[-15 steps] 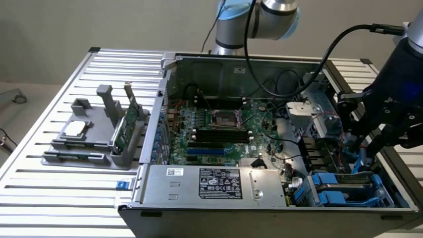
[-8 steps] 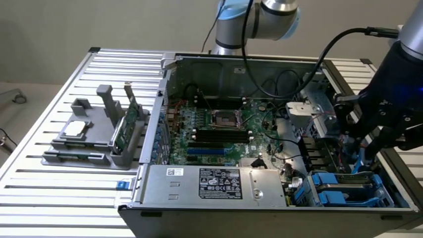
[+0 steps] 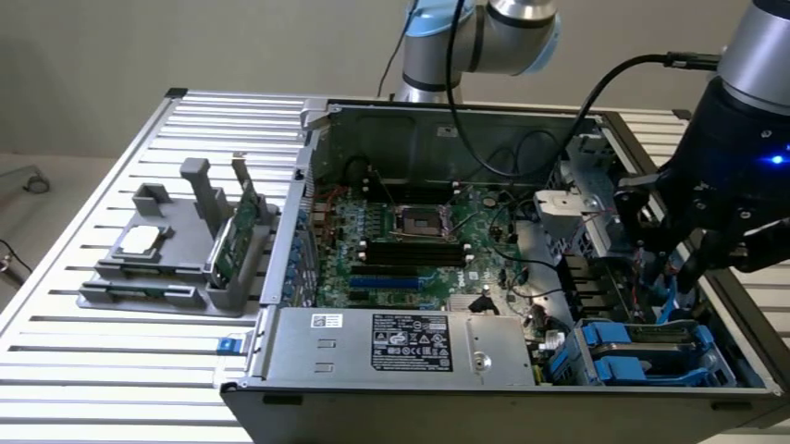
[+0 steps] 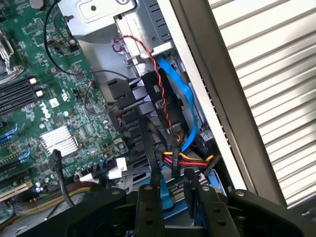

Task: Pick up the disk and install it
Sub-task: 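Insert the first disk wire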

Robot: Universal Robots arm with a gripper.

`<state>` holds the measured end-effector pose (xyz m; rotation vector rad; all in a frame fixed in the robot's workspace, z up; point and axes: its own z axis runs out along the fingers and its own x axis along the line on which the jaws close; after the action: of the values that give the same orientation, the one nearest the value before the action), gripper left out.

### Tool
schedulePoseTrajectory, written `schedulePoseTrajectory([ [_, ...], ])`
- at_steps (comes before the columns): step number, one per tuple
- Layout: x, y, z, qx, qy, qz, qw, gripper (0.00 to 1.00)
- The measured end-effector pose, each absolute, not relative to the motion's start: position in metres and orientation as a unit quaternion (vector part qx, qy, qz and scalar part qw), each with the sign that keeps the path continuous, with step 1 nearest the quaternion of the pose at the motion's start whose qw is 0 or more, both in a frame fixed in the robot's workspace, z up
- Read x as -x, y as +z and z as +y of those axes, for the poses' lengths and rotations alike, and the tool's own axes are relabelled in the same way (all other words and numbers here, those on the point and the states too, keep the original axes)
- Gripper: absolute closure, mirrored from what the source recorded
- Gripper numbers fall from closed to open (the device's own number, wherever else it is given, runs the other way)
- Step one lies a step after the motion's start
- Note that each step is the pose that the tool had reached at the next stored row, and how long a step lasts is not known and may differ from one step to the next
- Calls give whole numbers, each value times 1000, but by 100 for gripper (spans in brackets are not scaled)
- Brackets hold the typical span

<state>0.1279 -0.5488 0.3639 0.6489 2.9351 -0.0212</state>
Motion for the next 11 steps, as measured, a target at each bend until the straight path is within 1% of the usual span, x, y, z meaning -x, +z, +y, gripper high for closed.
schedulePoseTrajectory([
  [5, -127, 362, -547, -214, -26, 973, 86, 67],
  [8, -125, 360, -546, -213, -32, 972, 90, 67],
  [11, -123, 359, -543, -213, -33, 972, 91, 67],
])
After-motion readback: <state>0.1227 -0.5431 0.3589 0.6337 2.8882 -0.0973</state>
